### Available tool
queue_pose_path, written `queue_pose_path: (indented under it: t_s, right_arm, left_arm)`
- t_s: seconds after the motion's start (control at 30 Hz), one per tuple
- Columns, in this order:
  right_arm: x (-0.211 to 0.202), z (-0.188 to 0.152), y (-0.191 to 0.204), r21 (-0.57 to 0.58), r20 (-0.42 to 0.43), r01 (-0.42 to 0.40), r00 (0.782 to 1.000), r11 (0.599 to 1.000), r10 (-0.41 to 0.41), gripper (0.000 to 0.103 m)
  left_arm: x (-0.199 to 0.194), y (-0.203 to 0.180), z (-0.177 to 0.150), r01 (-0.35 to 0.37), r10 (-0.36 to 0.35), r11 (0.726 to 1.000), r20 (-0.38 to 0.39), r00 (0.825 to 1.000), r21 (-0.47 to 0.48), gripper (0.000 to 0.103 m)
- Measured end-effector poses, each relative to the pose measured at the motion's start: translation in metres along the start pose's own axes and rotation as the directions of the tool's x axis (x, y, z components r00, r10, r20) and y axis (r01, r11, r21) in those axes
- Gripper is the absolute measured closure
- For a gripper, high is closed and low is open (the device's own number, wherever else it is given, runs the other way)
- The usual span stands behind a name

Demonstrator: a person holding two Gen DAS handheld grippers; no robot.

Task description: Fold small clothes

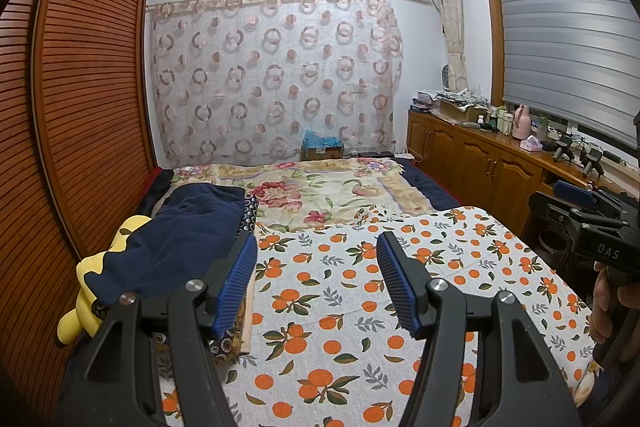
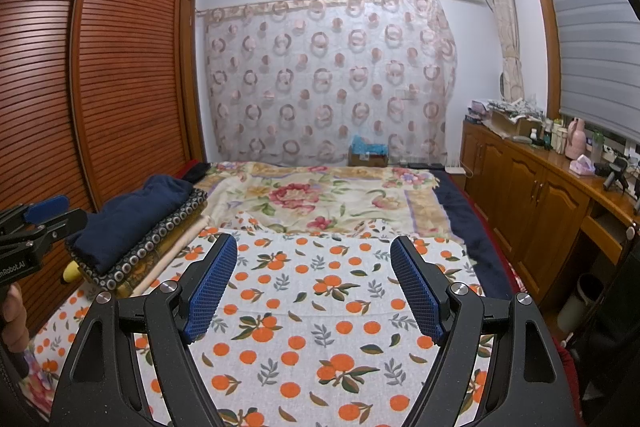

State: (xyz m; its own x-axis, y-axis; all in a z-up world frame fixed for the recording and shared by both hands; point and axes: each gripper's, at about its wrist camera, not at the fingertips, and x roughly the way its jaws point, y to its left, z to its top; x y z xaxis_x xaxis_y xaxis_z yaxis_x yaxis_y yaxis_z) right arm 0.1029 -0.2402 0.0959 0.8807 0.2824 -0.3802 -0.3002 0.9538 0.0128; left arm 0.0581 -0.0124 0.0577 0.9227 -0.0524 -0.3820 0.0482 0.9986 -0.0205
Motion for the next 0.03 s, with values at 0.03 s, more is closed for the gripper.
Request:
queue_pose_path:
  t_s: [0.03]
  right_arm:
    - [0.0001, -0.0001, 0.0001, 0.0, 0.0, 0.001, 1.0, 1.0, -0.001, 0.022]
  left_arm:
    - [0.0004, -0.0003, -0.0012, -0.001, 0.001, 1.0, 0.0, 1.0, 0.001, 0.041]
